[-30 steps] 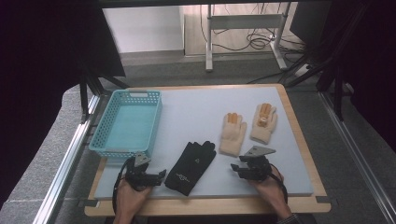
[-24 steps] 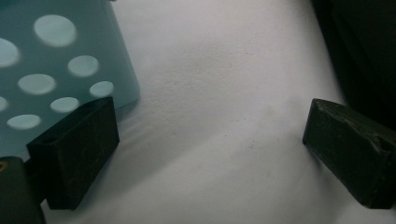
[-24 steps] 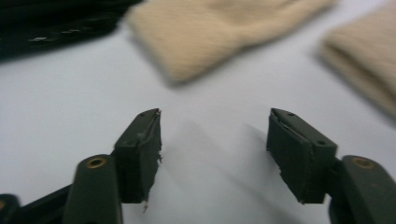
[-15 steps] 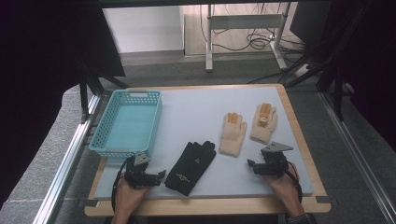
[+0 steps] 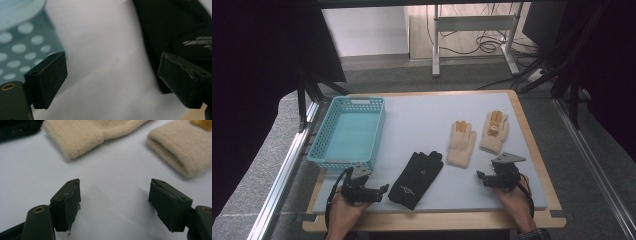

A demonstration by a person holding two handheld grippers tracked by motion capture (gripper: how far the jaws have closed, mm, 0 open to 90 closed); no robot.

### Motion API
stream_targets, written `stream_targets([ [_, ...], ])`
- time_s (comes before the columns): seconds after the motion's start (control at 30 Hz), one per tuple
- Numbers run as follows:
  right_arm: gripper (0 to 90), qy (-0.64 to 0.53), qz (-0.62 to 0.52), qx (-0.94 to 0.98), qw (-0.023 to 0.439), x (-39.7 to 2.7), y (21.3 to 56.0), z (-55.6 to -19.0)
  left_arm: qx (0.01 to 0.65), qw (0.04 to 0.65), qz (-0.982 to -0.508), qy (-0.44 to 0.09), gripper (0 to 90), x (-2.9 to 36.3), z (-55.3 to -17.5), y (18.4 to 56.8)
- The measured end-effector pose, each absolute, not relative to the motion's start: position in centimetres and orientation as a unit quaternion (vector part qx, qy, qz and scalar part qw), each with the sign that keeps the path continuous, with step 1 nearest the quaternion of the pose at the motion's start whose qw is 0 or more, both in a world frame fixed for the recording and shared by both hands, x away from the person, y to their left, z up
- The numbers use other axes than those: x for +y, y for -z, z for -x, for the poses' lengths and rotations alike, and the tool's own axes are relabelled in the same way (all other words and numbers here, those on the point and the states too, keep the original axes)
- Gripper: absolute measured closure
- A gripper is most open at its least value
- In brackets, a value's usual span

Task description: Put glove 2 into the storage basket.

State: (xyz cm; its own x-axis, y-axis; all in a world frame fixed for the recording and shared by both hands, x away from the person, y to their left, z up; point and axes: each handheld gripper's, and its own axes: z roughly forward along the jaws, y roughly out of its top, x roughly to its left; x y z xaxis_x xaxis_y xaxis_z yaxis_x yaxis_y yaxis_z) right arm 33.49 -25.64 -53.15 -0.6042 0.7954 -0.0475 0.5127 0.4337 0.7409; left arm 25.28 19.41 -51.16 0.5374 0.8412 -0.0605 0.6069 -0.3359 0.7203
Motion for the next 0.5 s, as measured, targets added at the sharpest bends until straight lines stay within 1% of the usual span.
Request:
stream_targets([
  [0.27,24.6,-0.354,-0.398,0.822,0.201,-25.6,53.2,-33.5,0.425,0.374,-0.814,-0.129,6.4,15.7,-25.6,49.7],
  [0.5,24.5,-0.354,-0.398,0.822,0.201,-25.6,53.2,-33.5,0.408,0.350,-0.835,-0.120,1.7,11.8,-27.2,49.9],
])
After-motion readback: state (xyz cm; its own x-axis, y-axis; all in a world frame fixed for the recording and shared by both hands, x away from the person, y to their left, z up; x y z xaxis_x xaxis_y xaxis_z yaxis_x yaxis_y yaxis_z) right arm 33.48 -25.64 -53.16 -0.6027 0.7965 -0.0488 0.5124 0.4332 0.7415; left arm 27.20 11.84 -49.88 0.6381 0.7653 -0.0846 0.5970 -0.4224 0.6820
